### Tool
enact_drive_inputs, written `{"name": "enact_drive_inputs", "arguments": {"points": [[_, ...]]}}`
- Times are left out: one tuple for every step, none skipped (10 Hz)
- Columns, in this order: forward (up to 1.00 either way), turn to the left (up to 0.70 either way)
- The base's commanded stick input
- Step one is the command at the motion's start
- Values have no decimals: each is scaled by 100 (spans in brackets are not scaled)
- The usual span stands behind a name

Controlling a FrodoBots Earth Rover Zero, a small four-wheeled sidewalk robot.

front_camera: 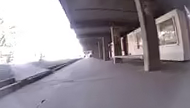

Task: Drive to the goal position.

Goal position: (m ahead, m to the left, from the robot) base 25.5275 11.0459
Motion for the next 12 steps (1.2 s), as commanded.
{"name": "enact_drive_inputs", "arguments": {"points": [[70,0],[70,0],[70,0],[70,0],[70,0],[70,0],[70,0],[70,0],[70,0],[70,0],[70,0],[70,0]]}}
